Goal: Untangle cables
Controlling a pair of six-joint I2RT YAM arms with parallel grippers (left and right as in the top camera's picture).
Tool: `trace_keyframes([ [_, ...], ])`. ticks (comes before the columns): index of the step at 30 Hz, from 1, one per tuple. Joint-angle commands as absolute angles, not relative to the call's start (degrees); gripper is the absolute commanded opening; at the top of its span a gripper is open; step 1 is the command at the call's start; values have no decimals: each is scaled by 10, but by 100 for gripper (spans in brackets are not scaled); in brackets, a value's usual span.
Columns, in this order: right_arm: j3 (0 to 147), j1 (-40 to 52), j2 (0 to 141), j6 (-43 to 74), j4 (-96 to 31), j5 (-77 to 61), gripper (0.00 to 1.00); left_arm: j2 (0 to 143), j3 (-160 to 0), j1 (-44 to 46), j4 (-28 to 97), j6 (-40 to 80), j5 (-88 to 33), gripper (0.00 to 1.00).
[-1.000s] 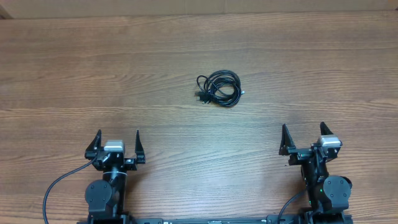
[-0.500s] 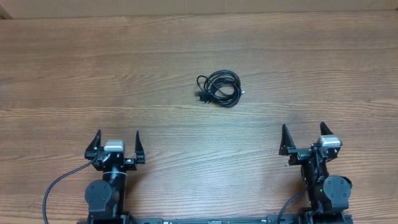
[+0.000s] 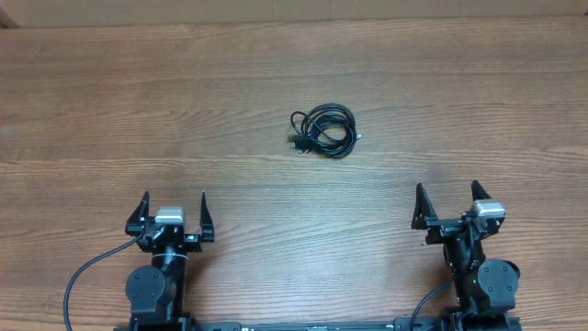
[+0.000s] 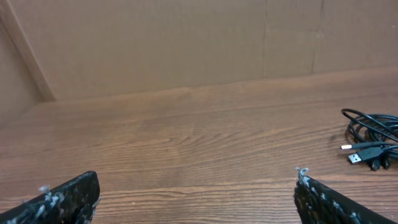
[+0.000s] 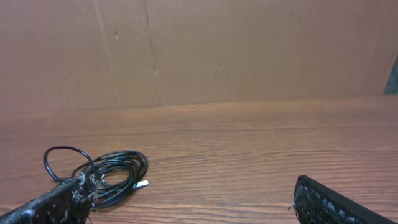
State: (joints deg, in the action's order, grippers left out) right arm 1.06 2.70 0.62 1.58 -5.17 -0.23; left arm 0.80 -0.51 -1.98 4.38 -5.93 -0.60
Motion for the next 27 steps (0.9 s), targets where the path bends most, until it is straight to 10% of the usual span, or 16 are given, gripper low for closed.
trace_keyframes([
  [1,5,25,2,34,-46,-5,100,11,-3,-22,45,-38,-11,99],
  [27,182,25,58,105,-137,-96,100,217,-302,-22,225,35,-109,100],
])
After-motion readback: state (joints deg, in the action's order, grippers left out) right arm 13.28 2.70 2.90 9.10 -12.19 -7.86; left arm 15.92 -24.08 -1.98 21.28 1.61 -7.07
